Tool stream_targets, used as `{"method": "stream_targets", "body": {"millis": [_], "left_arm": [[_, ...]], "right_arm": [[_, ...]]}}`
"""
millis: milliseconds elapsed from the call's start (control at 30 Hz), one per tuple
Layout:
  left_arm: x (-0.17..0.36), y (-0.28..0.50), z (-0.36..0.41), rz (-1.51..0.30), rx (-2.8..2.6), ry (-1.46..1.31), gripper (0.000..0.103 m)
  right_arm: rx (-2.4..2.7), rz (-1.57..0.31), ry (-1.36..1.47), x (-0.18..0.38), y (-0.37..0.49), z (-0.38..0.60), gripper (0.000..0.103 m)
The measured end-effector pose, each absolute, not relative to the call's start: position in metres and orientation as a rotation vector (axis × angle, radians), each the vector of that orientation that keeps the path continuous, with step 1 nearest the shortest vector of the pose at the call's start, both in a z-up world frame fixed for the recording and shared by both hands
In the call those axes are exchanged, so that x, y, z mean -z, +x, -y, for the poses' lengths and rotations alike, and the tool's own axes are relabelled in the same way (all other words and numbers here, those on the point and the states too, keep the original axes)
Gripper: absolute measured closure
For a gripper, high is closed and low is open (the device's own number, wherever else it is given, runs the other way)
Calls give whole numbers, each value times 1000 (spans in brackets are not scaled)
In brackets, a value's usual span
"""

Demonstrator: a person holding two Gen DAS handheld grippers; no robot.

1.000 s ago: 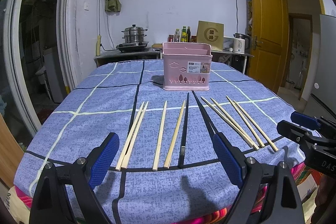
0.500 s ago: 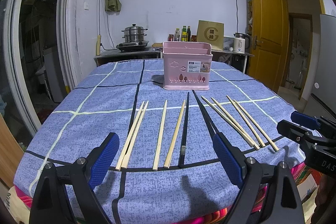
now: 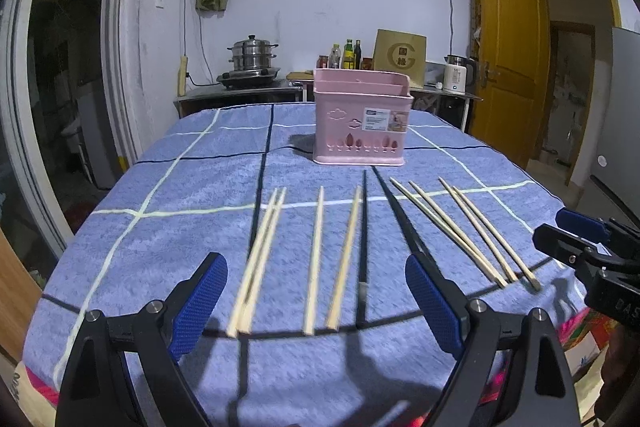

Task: Organize utensils
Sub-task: 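Lower the left tool onto a wooden chopstick and close while the right tool grasps another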

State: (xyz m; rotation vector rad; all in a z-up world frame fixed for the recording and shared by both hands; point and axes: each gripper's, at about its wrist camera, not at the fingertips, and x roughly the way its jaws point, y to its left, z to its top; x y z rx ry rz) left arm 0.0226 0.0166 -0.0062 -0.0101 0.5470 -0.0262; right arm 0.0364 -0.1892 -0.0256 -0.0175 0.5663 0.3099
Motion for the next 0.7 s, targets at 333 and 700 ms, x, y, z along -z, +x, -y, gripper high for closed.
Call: {"method": "stream_targets", "body": {"millis": [333, 700], "left_arm": [[5, 83, -59, -657, -14, 4, 18], [32, 163, -94, -833, 32, 9, 28]], "right_arm": [[-345, -601, -32, 24, 83, 180, 45], [-371, -741, -95, 36, 150, 164, 73]]}}
